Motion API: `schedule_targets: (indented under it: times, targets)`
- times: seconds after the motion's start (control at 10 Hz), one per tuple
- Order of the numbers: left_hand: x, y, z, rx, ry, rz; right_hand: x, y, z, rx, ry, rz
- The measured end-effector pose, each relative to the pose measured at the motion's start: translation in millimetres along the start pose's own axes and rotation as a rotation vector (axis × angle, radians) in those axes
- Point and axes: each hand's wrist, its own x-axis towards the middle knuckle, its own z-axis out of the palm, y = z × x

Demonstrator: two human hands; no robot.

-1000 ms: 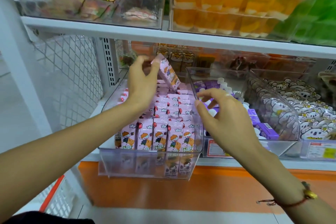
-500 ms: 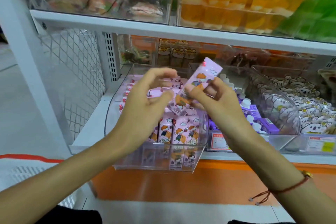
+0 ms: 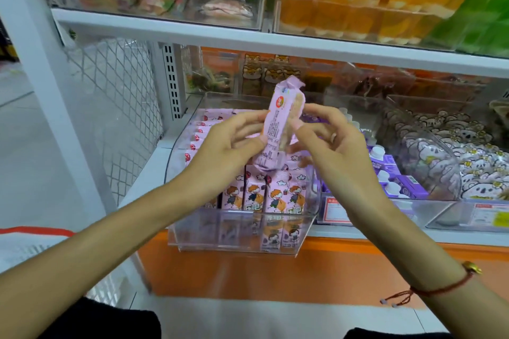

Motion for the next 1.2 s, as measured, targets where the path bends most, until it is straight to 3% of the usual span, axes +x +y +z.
schedule_targets:
  times: [0.1, 0.3, 0.5, 0.8, 1.1, 1.2]
  targets:
    - [-1.2, 4.2, -0.7, -0.201, -0.144, -0.245, 4.1, 2.2, -4.1, 0.006, 0.064, 0.081]
    - [-0.8, 7.8, 2.0, -0.322, -0.169, -0.431, 5.3, 4.7, -7.1, 0.028, 0.012, 0.129]
    - [-0.7, 10.9, -3.1, -0.339, -0.181, -0.374, 5.4, 6.6, -7.4, 0.03, -0.013, 0.08]
    - [-1.8, 0.5, -12.9, -0.211, -0.07, -0.144, 0.8, 2.8, -9.0, -0.046, -0.185, -0.184]
    - [-0.1, 0.3, -11.4, -0.354, 0.056, -0.118, -6.6, 4.6, -1.0, -0.19, -0.212, -0.137]
    - [-0.8, 0.2, -7.5, -0.367, 0.111, -0.146, -8.2, 6.1, 5.3, -0.222, -0.15, -0.204]
